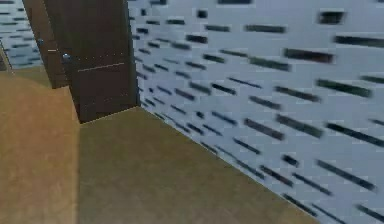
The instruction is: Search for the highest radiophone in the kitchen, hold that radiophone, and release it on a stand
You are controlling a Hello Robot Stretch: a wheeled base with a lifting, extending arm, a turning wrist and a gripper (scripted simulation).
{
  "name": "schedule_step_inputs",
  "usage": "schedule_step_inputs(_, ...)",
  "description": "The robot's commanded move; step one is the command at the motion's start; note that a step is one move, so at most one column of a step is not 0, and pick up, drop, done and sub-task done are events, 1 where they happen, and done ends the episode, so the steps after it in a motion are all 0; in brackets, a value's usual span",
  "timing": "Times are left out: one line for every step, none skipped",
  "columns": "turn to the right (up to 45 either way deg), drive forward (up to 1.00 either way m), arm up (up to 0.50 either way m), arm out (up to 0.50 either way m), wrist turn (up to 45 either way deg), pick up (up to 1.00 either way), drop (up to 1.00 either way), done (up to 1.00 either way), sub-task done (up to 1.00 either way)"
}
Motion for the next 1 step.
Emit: schedule_step_inputs(-45.0,0.00,0.00,0.00,0.0,0.00,0.00,0.00,0.00)
